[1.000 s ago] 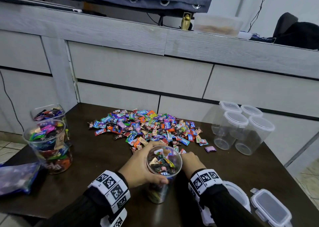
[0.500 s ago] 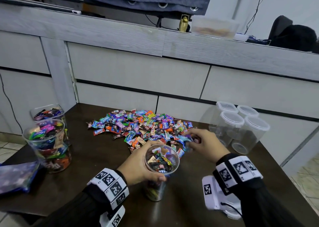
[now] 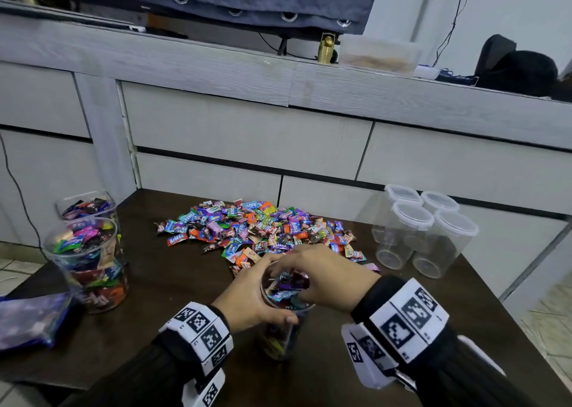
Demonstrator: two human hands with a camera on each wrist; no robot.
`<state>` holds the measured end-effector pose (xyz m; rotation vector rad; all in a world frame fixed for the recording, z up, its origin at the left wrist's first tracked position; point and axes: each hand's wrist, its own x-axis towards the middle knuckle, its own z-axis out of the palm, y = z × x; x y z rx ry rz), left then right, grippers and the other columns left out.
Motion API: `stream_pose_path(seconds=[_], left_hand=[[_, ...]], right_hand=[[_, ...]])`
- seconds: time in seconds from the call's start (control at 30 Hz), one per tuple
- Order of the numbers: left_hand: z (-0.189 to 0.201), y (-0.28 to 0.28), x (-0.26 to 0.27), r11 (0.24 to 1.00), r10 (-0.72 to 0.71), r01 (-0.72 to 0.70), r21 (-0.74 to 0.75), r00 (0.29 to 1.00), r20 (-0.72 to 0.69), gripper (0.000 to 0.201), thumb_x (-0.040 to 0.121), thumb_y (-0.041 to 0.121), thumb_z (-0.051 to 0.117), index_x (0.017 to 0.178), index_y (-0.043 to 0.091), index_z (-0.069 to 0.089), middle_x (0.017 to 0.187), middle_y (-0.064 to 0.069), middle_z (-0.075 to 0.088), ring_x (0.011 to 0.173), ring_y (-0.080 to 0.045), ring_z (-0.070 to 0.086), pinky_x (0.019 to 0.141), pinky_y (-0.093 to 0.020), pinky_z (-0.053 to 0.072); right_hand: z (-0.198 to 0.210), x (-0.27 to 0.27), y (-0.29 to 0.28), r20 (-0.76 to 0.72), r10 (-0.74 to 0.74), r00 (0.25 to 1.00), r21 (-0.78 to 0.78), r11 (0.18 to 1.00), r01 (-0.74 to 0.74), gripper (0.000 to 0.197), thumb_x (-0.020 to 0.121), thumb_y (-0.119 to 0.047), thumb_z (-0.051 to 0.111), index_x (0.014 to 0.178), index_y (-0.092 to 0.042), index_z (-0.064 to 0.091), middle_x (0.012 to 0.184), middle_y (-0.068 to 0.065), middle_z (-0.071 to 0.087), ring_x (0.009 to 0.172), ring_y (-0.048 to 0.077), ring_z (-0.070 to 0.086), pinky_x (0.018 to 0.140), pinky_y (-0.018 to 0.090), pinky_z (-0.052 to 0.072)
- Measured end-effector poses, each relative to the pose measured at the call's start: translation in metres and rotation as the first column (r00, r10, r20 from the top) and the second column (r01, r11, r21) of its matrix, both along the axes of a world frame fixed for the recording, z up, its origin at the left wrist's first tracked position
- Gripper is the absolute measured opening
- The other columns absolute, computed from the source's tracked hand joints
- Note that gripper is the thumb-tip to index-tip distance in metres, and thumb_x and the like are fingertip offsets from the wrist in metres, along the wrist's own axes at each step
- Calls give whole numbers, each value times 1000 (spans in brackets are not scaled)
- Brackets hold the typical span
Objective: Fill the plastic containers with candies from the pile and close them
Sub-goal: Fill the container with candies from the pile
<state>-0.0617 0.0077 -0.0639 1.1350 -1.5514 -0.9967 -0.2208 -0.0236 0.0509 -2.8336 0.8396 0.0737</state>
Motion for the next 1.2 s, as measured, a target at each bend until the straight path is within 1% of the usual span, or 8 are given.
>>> stream_pose_path(seconds=[0.1, 0.27, 0.5, 0.63, 0.8, 0.97, 1.07, 1.2], left_hand=[[0, 1, 0, 1000, 7, -7, 1, 1000, 22, 83, 51, 36, 93, 121, 32, 50, 119, 23, 64, 111, 3, 62, 87, -8, 46], [0, 1, 2, 1000, 9, -10, 15, 999, 47, 84, 50, 43, 93, 121, 39, 50, 119, 18, 66, 112, -1, 63, 86, -12, 49], [0, 0, 2, 999, 27, -28, 15, 998, 57, 83, 50, 35, 93, 122, 30, 51, 113, 7, 69, 109, -10, 66, 90, -28, 54], [3, 2, 1, 1000, 3, -4, 24, 998, 57, 85, 50, 34, 92, 123, 28, 49, 114, 13, 69, 108, -5, 65, 87, -18, 51], [3, 2, 1, 999, -2, 0, 43, 999, 44, 88, 47, 31, 93, 123, 27, 50, 114, 7, 69, 110, -7, 65, 95, -25, 51], [7, 2, 3, 999, -20, 16, 51, 997, 75, 89, 47, 35, 93, 124, 34, 48, 118, 6, 67, 111, -6, 64, 100, -36, 51], [14, 1, 5, 1000, -25, 24, 6, 992, 121, 102, 47, 38, 95, 134, 40, 42, 134, 10, 56, 120, -6, 59, 106, -38, 47], [29, -2, 8, 998, -42, 56, -30, 936, 350, 104, 53, 49, 89, 139, 53, 30, 138, 18, 49, 123, 2, 52, 107, -32, 45]], right_hand=[[7, -8, -2, 95, -54, 994, 74, 996, 47, 53, 72, -10, 74, 121, -21, 59, 116, 0, 61, 104, 14, 55, 85, 22, 42], [0, -4, 0, 143, -139, 980, 76, 989, 129, 31, 80, -36, 72, 106, -20, 64, 103, 0, 65, 86, 10, 54, 77, 26, 41], [-21, 14, 3, 63, -165, 984, 20, 986, 164, 34, 78, -24, 74, 107, -14, 59, 106, 7, 54, 97, 24, 53, 83, 34, 46], [-13, 2, -2, 159, -178, 971, 81, 983, 167, 30, 80, -30, 73, 104, -15, 62, 105, 6, 59, 88, 15, 52, 82, 31, 45], [-6, -8, -7, 25, -64, 998, 101, 993, 61, 15, 80, -15, 71, 94, -13, 74, 93, 0, 68, 75, 4, 52, 70, 17, 39], [2, -16, -14, 172, -111, 979, 158, 984, 84, 18, 86, -5, 60, 93, -16, 72, 88, -5, 71, 74, 1, 58, 74, 16, 47], [-6, -23, -21, 244, -164, 956, 60, 986, 154, 16, 83, -5, 61, 92, -15, 69, 86, -7, 68, 69, 1, 53, 68, 13, 40], [-31, -38, -39, 195, -333, 923, 23, 942, 335, 10, 87, -14, 59, 94, -15, 66, 97, 0, 68, 86, 14, 58, 71, 20, 38]])
